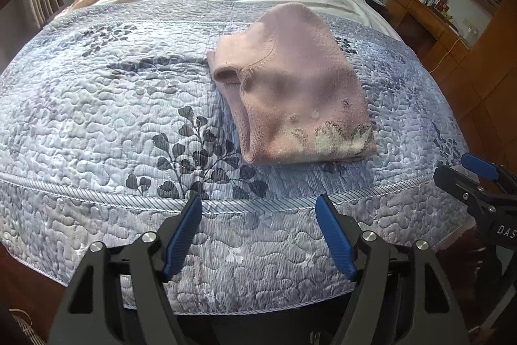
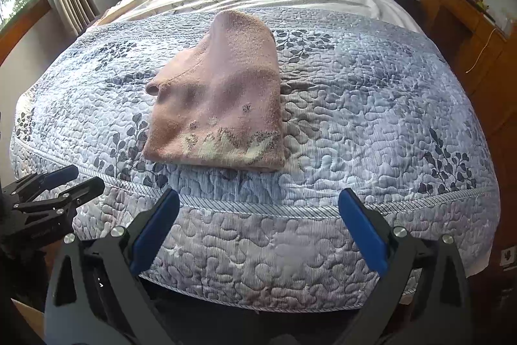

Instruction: Fold small clothes

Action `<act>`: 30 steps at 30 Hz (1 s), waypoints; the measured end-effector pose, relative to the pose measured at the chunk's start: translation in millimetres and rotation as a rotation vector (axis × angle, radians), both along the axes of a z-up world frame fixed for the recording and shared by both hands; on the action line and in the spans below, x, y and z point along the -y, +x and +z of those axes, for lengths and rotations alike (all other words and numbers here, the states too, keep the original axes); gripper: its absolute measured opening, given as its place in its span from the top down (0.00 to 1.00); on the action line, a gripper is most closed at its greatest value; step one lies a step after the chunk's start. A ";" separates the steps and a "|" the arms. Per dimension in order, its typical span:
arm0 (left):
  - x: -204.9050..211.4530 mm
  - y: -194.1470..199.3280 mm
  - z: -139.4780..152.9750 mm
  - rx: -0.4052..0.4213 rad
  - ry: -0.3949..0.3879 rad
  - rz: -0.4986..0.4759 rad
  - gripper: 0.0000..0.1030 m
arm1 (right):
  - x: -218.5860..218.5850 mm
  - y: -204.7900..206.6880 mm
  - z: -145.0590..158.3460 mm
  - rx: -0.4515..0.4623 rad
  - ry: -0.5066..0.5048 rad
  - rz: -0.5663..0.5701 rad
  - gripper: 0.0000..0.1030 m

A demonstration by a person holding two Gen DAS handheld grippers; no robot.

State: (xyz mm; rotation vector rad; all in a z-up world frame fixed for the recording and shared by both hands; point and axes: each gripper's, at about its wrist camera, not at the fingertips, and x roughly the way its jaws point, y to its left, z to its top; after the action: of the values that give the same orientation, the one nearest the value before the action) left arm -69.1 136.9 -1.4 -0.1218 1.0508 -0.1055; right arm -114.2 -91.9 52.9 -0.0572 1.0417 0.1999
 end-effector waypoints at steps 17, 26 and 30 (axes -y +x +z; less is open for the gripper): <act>9.4 -8.4 5.3 0.009 0.049 0.006 0.25 | -1.8 -3.3 -5.8 -0.023 -0.058 -0.032 0.03; 13.5 -6.3 1.2 0.002 0.071 0.001 0.25 | 4.6 2.5 -17.7 -0.050 -0.062 -0.044 0.03; 14.1 -5.2 -1.7 -0.004 0.076 0.002 0.25 | 4.7 3.2 -20.8 -0.058 -0.062 -0.046 0.03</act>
State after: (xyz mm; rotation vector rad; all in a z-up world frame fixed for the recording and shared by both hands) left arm -74.3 122.7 -3.1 -0.0542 1.0576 -0.0639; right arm -111.0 -96.6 32.1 -0.0840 1.1062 0.1279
